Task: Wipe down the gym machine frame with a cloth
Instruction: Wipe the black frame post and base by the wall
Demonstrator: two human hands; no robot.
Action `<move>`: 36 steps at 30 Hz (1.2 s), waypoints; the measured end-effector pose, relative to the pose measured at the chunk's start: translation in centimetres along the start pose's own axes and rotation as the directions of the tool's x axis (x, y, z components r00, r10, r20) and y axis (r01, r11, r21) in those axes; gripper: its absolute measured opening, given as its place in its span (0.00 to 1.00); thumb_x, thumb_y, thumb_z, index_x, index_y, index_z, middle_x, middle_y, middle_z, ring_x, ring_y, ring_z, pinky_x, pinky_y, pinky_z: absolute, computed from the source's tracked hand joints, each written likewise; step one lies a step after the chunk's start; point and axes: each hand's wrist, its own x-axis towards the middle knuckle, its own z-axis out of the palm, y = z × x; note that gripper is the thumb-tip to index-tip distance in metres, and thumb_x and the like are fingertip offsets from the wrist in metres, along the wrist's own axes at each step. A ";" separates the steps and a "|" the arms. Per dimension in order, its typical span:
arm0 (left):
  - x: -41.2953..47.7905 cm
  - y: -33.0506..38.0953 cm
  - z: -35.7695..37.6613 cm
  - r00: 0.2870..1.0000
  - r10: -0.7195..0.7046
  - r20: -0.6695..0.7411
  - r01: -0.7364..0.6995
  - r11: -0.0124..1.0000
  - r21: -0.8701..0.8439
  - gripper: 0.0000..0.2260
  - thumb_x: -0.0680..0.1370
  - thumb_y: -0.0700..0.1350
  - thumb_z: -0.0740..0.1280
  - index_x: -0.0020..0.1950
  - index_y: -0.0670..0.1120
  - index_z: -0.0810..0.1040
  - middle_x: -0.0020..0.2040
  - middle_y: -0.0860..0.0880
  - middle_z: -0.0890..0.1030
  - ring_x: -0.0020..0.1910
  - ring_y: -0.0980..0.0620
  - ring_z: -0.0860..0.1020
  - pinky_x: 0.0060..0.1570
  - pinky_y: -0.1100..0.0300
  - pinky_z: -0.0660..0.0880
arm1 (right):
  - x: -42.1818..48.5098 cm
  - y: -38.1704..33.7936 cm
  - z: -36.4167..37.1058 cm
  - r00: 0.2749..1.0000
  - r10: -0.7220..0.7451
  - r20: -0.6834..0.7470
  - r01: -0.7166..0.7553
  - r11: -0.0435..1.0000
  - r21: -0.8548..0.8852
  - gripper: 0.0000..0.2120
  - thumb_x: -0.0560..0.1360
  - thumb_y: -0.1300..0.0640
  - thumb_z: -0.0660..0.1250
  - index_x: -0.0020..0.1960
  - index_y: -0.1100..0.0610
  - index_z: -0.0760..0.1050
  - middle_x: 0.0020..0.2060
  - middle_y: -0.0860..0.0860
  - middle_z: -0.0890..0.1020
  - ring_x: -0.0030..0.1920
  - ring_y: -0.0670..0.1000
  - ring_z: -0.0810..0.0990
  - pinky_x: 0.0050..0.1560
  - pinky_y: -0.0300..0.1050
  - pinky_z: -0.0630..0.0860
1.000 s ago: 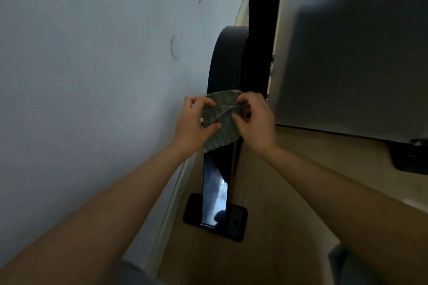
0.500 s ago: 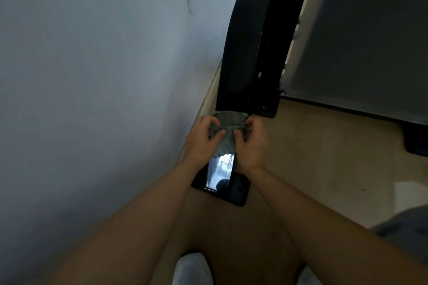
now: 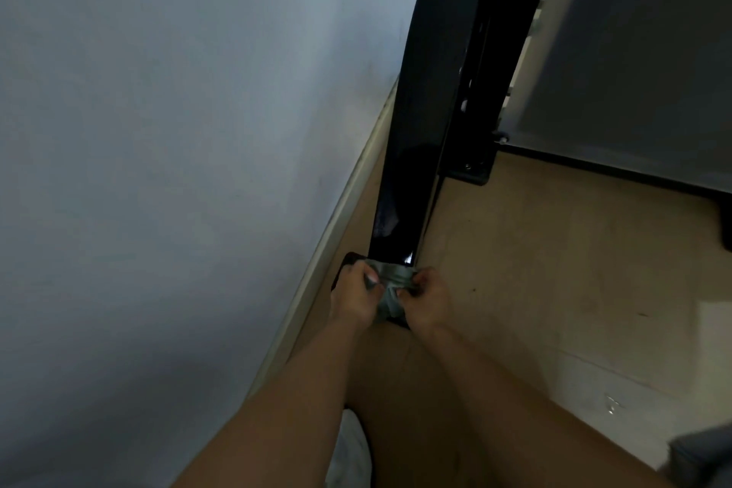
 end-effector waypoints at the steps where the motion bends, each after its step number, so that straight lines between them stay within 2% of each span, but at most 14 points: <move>1: -0.2 -0.1 0.3 1.000 -0.027 0.010 0.027 1.000 0.011 0.06 0.79 0.44 0.70 0.48 0.49 0.74 0.55 0.47 0.76 0.50 0.49 0.76 0.45 0.58 0.68 | 0.1 0.2 0.0 1.000 0.019 0.001 -0.019 1.000 0.010 0.13 0.73 0.67 0.71 0.47 0.56 0.68 0.38 0.46 0.74 0.39 0.47 0.74 0.33 0.30 0.67; 3: -0.1 0.2 0.4 0.999 -0.052 0.015 0.051 0.998 0.023 0.06 0.79 0.43 0.70 0.47 0.48 0.74 0.56 0.46 0.76 0.51 0.48 0.76 0.46 0.58 0.68 | 0.3 0.2 0.0 0.998 0.061 -0.011 -0.060 0.997 0.051 0.12 0.73 0.68 0.71 0.46 0.57 0.69 0.38 0.48 0.75 0.41 0.50 0.75 0.35 0.33 0.71; 6: 0.4 0.9 -0.2 1.000 -0.026 -0.003 0.026 0.999 -0.022 0.06 0.77 0.41 0.71 0.44 0.47 0.75 0.53 0.44 0.80 0.53 0.45 0.79 0.51 0.54 0.75 | 0.4 -0.4 -0.2 0.995 0.094 -0.024 -0.090 0.986 0.137 0.15 0.73 0.69 0.71 0.41 0.53 0.69 0.38 0.49 0.76 0.40 0.51 0.76 0.43 0.46 0.79; 7: 0.5 1.3 -0.5 1.000 -0.005 -0.022 0.004 0.998 -0.056 0.06 0.77 0.41 0.71 0.43 0.48 0.75 0.52 0.44 0.80 0.53 0.45 0.79 0.52 0.53 0.76 | 0.4 -0.8 -0.3 0.996 0.084 -0.037 -0.077 0.983 0.165 0.16 0.74 0.69 0.71 0.41 0.51 0.69 0.38 0.49 0.76 0.40 0.50 0.76 0.44 0.46 0.80; 10: 0.8 2.5 -1.3 0.989 0.108 -0.104 -0.121 0.985 -0.123 0.07 0.77 0.43 0.71 0.46 0.51 0.73 0.52 0.47 0.78 0.51 0.48 0.78 0.51 0.56 0.75 | 0.5 -2.8 -0.8 0.991 0.027 -0.133 0.007 0.968 0.253 0.15 0.74 0.68 0.71 0.42 0.50 0.71 0.38 0.47 0.78 0.38 0.46 0.77 0.36 0.27 0.73; 11: 1.0 3.1 -1.7 0.980 0.151 -0.131 -0.169 0.976 -0.137 0.07 0.77 0.44 0.72 0.47 0.51 0.73 0.52 0.49 0.77 0.51 0.50 0.78 0.50 0.57 0.75 | 0.6 -3.8 -1.1 0.985 0.014 -0.172 0.035 0.959 0.282 0.15 0.73 0.68 0.72 0.42 0.50 0.71 0.38 0.46 0.79 0.38 0.44 0.77 0.35 0.26 0.72; 15: 2.2 6.2 -3.1 0.943 0.234 -0.239 -0.278 0.945 -0.174 0.10 0.77 0.46 0.73 0.54 0.52 0.74 0.54 0.53 0.75 0.52 0.53 0.77 0.53 0.53 0.77 | 1.3 -7.6 -2.6 0.964 -0.063 -0.260 0.155 0.923 0.351 0.14 0.72 0.67 0.73 0.43 0.50 0.74 0.40 0.47 0.81 0.40 0.40 0.79 0.40 0.26 0.74; 20: 3.3 9.8 -4.3 0.870 0.351 -0.345 -0.409 0.906 -0.110 0.14 0.76 0.44 0.73 0.59 0.52 0.74 0.59 0.52 0.73 0.56 0.51 0.76 0.56 0.50 0.77 | 2.0 -10.2 -4.0 0.954 -0.106 -0.282 0.226 0.869 0.440 0.10 0.73 0.68 0.74 0.46 0.55 0.77 0.41 0.46 0.81 0.40 0.39 0.80 0.42 0.26 0.74; 23: 3.6 11.3 -4.6 0.822 0.407 -0.398 -0.472 0.878 -0.078 0.17 0.75 0.43 0.73 0.62 0.50 0.76 0.61 0.49 0.72 0.60 0.50 0.74 0.59 0.52 0.76 | 2.7 -10.9 -4.6 0.951 -0.093 -0.294 0.232 0.842 0.487 0.07 0.75 0.65 0.73 0.50 0.57 0.80 0.43 0.46 0.82 0.40 0.34 0.80 0.41 0.26 0.75; 26: 4.0 12.5 -5.0 0.810 0.425 -0.403 -0.501 0.859 -0.102 0.19 0.75 0.42 0.74 0.64 0.49 0.76 0.62 0.48 0.70 0.61 0.50 0.74 0.60 0.57 0.76 | 3.9 -11.9 -5.6 0.948 -0.077 -0.308 0.235 0.823 0.518 0.06 0.75 0.65 0.73 0.49 0.55 0.80 0.41 0.47 0.82 0.40 0.39 0.81 0.40 0.28 0.76; 31: 4.1 14.4 -5.8 0.815 0.458 -0.356 -0.536 0.829 -0.161 0.17 0.77 0.39 0.72 0.62 0.54 0.75 0.56 0.53 0.76 0.50 0.57 0.77 0.49 0.64 0.77 | 5.5 -13.7 -7.6 0.981 -0.065 -0.181 0.159 0.806 0.570 0.05 0.77 0.63 0.71 0.47 0.53 0.80 0.41 0.51 0.83 0.43 0.48 0.81 0.41 0.38 0.76; 33: 3.7 15.7 -5.9 0.848 0.424 -0.319 -0.510 0.817 -0.270 0.15 0.78 0.38 0.71 0.58 0.55 0.76 0.51 0.54 0.79 0.47 0.58 0.78 0.46 0.64 0.78 | 5.7 -14.3 -8.7 0.994 -0.077 -0.072 0.106 0.762 0.639 0.03 0.79 0.59 0.70 0.49 0.53 0.82 0.44 0.51 0.85 0.46 0.49 0.83 0.40 0.38 0.77; 35: 3.5 17.3 -6.2 0.897 0.378 -0.230 -0.441 0.803 -0.401 0.10 0.79 0.39 0.70 0.56 0.54 0.79 0.48 0.53 0.81 0.46 0.59 0.80 0.46 0.62 0.79 | 5.7 -15.0 -9.9 0.990 -0.136 0.046 0.065 0.711 0.700 0.05 0.78 0.55 0.70 0.54 0.50 0.83 0.49 0.50 0.86 0.51 0.50 0.85 0.42 0.40 0.79; 36: 3.4 18.1 -6.4 0.916 0.365 -0.167 -0.401 0.795 -0.455 0.09 0.80 0.40 0.69 0.56 0.52 0.81 0.49 0.53 0.83 0.47 0.59 0.81 0.48 0.61 0.80 | 5.7 -15.5 -10.4 0.983 -0.172 0.060 0.082 0.711 0.698 0.08 0.77 0.55 0.71 0.55 0.49 0.83 0.51 0.50 0.86 0.53 0.50 0.85 0.44 0.41 0.80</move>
